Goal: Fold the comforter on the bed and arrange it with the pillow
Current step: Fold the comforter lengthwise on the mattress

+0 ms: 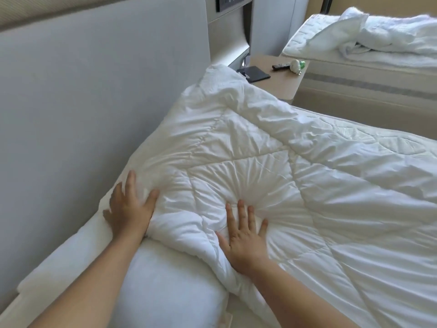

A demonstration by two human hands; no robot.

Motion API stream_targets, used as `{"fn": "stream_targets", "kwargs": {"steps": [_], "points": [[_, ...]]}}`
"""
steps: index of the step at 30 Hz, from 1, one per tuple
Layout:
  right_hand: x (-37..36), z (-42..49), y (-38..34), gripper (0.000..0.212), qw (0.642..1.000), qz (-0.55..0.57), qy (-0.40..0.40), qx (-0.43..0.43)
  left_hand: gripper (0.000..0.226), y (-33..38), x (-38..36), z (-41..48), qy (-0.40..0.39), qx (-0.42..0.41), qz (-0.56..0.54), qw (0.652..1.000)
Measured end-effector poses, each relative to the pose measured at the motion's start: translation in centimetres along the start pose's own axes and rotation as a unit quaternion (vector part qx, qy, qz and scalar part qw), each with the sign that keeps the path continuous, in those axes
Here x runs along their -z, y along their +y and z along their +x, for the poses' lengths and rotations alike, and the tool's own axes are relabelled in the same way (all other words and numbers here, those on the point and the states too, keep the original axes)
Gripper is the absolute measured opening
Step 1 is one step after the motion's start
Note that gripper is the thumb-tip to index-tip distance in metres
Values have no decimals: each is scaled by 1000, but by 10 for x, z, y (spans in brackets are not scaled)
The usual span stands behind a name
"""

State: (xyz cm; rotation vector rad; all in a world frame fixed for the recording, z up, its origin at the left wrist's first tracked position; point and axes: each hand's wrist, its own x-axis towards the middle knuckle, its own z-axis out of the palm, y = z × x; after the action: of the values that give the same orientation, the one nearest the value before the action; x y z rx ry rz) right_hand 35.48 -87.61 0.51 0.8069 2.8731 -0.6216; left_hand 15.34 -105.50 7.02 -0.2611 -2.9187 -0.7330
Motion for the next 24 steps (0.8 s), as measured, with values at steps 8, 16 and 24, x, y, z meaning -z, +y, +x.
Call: {"fn": "stream_targets", "kwargs": {"steps": [8, 16, 24], "points": [[37, -16, 3, 81, 992, 51, -116, 4, 38, 19, 27, -44, -4, 350, -614, 707], [29, -28, 13, 82, 994, 57, -92, 31, 55, 48, 28, -62, -148, 342, -687, 624], [12, -8, 13, 92, 994, 37, -99, 26, 64, 29, 7, -56, -160, 352, -712, 586]]}}
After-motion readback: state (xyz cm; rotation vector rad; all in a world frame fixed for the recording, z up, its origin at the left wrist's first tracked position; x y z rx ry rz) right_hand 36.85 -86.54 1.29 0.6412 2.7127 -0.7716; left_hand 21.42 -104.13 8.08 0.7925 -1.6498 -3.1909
